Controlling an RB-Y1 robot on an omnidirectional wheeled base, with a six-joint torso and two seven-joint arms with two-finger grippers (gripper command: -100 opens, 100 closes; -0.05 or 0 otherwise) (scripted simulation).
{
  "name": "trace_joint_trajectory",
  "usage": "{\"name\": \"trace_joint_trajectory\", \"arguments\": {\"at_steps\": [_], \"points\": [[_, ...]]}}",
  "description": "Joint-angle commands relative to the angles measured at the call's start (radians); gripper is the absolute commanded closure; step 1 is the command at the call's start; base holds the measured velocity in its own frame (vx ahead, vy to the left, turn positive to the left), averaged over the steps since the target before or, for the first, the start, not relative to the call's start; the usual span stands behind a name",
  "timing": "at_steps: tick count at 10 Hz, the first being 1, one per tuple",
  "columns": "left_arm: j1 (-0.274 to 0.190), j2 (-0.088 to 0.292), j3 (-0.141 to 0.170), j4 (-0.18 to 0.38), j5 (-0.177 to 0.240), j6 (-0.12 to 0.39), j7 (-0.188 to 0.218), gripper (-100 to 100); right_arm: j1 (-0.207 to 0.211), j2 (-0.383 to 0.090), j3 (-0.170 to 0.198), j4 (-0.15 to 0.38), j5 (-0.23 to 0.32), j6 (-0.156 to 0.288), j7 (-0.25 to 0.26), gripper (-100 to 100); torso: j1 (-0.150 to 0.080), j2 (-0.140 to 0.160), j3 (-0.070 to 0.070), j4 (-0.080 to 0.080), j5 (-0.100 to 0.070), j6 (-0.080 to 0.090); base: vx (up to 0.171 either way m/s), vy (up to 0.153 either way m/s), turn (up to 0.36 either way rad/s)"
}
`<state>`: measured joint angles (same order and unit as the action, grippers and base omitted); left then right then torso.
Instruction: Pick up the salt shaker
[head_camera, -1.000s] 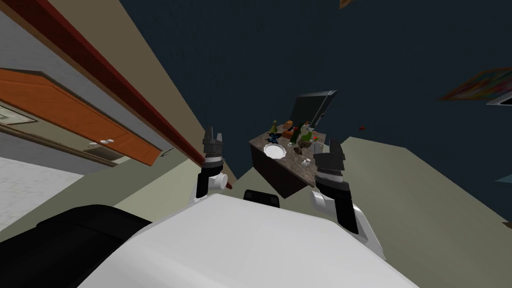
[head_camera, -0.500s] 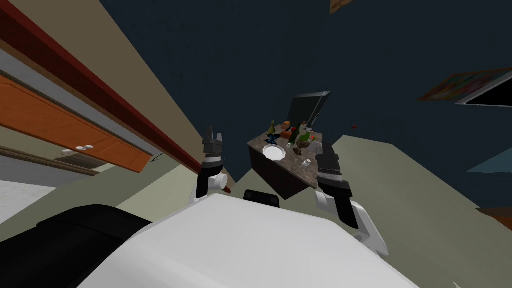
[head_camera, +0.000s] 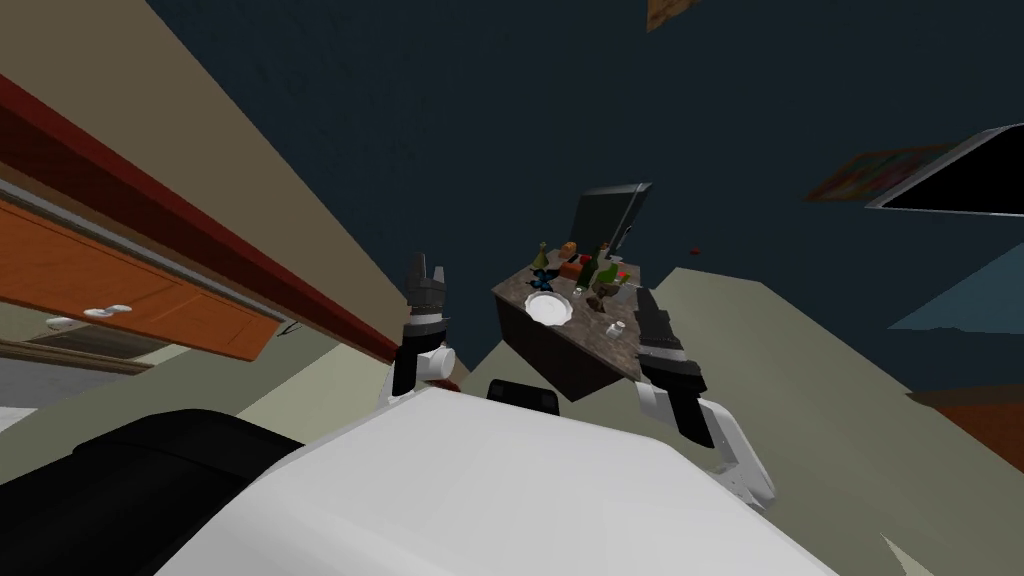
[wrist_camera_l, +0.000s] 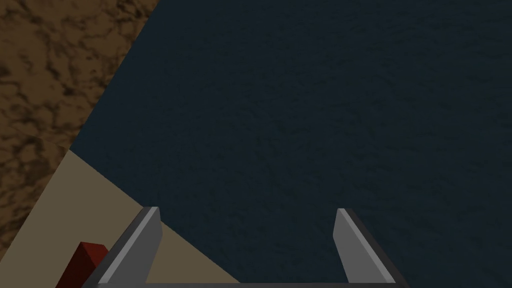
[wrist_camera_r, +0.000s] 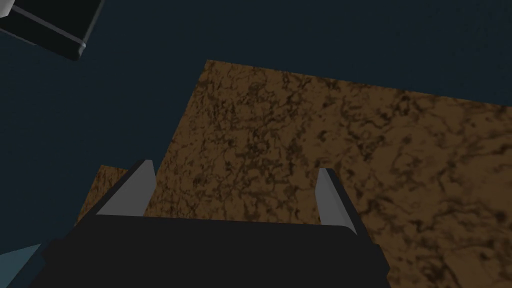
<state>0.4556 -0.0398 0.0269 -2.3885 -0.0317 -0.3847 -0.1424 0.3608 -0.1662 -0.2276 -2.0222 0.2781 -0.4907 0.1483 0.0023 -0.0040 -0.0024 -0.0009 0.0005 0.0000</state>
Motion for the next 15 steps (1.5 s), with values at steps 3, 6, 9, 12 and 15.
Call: {"name": "trace_joint_trajectory", "arguments": {"at_steps": [3,6,9,12,15], "points": [[0.0,0.0,0.0,0.0,0.0,0.0,0.0,0,-0.037,-0.002,-0.071,0.106,0.086,-0.029,0.114,-100,0.002,-0.001,-0.001,0.0,0.0,0.0,0.082,0.074,-0.142],[0.0,0.0,0.0,0.0,0.0,0.0,0.0,0,-0.061,-0.001,-0.113,0.173,0.138,-0.044,0.191,-100,0.001,-0.002,-0.001,-0.001,0.0,0.0,0.077,0.061,-0.095],[0.0,0.0,0.0,0.0,0.0,0.0,0.0,0,-0.087,0.003,-0.156,0.246,0.191,-0.059,0.263,-100,0.0,0.0,0.0,0.0,0.0,0.0,0.052,0.053,-0.098],[0.0,0.0,0.0,0.0,0.0,0.0,0.0,0,-0.114,0.007,-0.2,0.322,0.245,-0.073,0.338,-100,0.001,0.0,0.0,0.0,0.0,0.0,0.061,0.072,-0.108],[0.0,0.0,0.0,0.0,0.0,0.0,0.0,0,-0.141,0.015,-0.243,0.4,0.298,-0.086,0.41,-100,0.0,-0.001,-0.001,0.0,0.0,-0.001,0.062,0.062,-0.096]]}}
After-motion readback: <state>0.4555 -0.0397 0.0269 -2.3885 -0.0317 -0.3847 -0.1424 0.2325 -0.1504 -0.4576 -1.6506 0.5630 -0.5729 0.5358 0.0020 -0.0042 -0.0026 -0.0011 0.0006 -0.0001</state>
